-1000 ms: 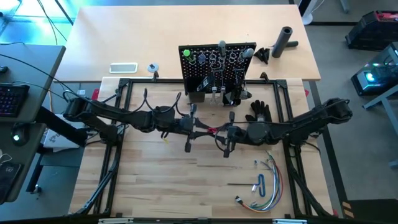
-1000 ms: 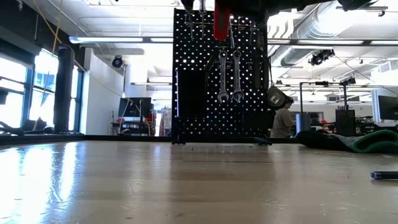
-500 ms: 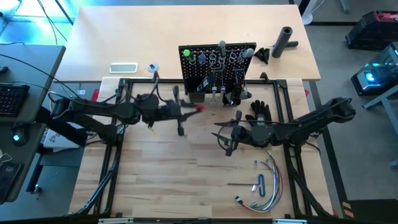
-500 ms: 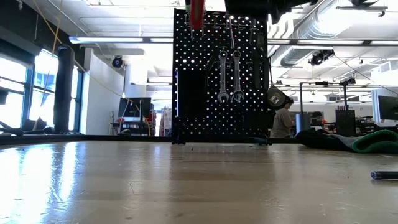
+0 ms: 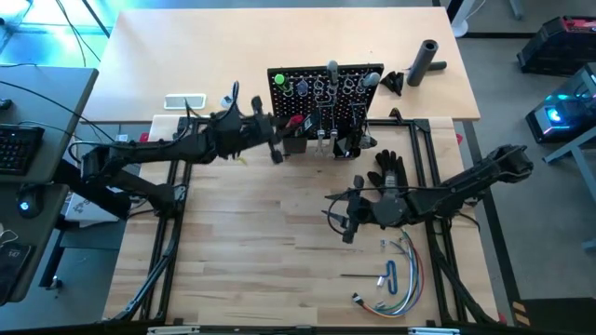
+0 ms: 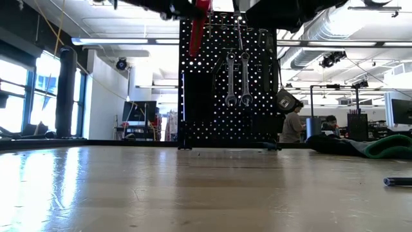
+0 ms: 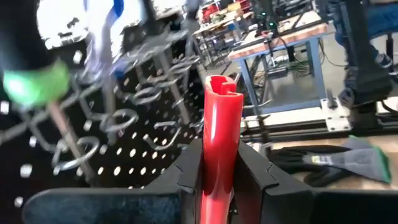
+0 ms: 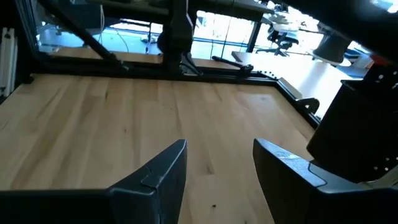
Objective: Hang tools onto peg board
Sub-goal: Put the red cutter on the left black bin on the peg board
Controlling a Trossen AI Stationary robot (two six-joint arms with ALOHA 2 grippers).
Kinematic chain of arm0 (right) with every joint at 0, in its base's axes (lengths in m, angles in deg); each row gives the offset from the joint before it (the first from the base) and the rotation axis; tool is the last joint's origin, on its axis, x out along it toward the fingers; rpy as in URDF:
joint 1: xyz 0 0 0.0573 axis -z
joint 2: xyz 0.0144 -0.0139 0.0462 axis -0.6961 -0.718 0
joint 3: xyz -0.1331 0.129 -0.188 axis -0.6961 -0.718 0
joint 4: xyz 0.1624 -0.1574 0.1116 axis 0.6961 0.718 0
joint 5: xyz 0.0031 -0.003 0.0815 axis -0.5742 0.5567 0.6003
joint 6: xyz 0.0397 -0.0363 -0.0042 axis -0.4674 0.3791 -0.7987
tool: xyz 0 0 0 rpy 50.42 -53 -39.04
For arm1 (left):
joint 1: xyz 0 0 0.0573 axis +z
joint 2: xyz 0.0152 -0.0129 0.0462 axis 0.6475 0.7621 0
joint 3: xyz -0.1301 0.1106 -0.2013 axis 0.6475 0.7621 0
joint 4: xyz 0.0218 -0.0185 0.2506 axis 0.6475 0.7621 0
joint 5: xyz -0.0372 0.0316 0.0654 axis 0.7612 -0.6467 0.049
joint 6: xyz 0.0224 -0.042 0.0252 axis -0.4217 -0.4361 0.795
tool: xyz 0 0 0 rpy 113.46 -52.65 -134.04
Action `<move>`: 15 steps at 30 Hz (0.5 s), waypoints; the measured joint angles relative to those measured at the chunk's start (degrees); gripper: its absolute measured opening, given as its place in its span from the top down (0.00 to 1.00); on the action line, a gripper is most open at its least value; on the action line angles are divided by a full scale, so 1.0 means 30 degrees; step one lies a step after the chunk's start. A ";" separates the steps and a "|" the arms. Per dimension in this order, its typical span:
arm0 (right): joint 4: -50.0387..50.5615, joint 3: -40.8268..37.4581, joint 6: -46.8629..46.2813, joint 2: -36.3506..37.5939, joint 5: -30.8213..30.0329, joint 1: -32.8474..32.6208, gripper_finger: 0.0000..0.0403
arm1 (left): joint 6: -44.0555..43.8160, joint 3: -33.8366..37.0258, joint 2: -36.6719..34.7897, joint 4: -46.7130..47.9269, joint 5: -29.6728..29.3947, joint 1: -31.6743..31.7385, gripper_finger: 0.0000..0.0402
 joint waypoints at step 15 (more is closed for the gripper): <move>0.1126 0.0000 -0.0577 0.0000 -0.0007 -0.0410 0.55 | -0.2043 0.0023 0.2414 -0.0727 0.3501 0.3241 0.89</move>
